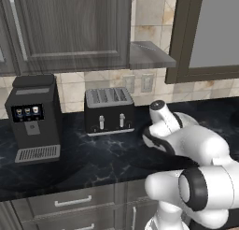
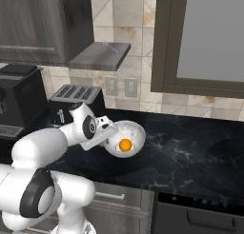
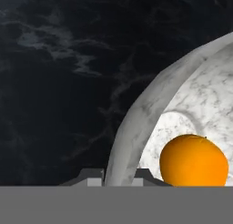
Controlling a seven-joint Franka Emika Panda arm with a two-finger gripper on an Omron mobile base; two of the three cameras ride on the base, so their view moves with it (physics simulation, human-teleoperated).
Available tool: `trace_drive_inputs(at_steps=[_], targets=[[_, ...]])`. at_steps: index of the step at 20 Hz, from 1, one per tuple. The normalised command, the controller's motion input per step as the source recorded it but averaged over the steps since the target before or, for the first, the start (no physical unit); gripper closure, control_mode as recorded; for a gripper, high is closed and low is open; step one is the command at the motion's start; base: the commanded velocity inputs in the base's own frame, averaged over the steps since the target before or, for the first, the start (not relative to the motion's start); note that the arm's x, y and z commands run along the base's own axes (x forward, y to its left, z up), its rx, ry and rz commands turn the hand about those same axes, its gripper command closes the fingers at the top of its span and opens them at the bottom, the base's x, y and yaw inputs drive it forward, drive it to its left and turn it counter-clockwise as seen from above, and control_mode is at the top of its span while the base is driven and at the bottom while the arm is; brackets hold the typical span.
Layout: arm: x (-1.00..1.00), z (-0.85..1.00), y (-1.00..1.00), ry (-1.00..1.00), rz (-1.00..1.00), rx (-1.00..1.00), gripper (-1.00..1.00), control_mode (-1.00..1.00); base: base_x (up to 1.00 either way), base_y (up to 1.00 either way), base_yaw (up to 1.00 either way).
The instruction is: Pick the orange from the cabinet and place it in the bowl. Then pick the bowl and place it in the sink. Then turn on the sink facuet.
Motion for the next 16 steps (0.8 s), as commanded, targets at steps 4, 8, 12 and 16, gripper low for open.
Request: trace_drive_inputs(at_steps=[4, 8, 12, 16], targets=[[-0.95, 0.97, 0.00, -0.04, 0.22, -0.07, 1.00, -1.00, 0.00, 0.00, 0.00], [-0.85, 1.00, 0.00, -0.02, 0.30, -0.10, 1.00, -1.00, 0.00, 0.00, 0.00], [-0.97, 1.00, 0.00, -0.01, 0.34, -0.10, 1.00, -1.00, 0.00, 0.00, 0.00], [-0.99, 1.00, 0.00, 0.01, 0.30, -0.05, 1.00, -1.00, 0.00, 0.00, 0.00]])
